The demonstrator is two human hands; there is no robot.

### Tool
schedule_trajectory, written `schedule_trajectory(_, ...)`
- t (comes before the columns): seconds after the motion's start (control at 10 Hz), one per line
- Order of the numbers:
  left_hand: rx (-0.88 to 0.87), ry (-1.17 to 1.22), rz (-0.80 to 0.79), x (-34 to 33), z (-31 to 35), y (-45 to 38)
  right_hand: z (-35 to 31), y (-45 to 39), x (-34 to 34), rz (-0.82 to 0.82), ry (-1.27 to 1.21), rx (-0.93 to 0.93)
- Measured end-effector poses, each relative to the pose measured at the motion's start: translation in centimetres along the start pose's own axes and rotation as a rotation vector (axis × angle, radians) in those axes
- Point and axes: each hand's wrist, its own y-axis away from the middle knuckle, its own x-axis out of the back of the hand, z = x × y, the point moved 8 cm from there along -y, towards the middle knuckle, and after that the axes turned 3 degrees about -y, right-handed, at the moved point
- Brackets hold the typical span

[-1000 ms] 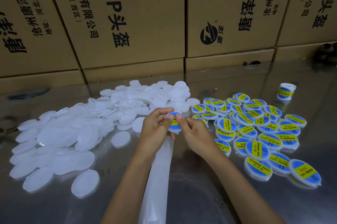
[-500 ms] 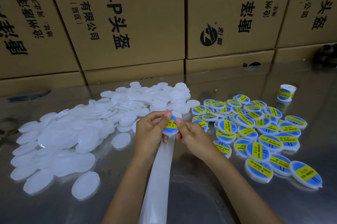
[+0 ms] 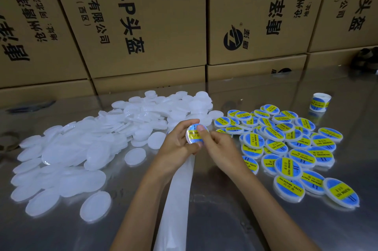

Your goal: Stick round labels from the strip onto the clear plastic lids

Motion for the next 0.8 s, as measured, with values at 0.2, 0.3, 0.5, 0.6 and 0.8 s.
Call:
schedule_trajectory(0.2,-0.005,-0.002,-0.03,-0.2,0.1,0.2,0.1,-0.3,0.0,0.01,0.084,0.042)
schedule_trajectory(0.3,0.002,0.017,0.023,0.0,0.1,0.1,0.8,-0.6,0.3,0.057,0.13,-0.011)
schedule_trajectory(0.5,-0.023,0.035,0.231,1.9,0.0,0.0,4.4,-1.1,3.8,0.342,-0.359,-0.307)
schedule_trajectory(0.6,-0.002,0.065,0.33,3.0,-0.3,0.0,5.6,-1.3,4.5,0.401,-0.811,-0.417)
schedule_trajectory(0.8,0.018,0.006,0.542,5.8,-1.1,0.1,6.4,-1.1,5.9,0.414,-1.161,-0.484)
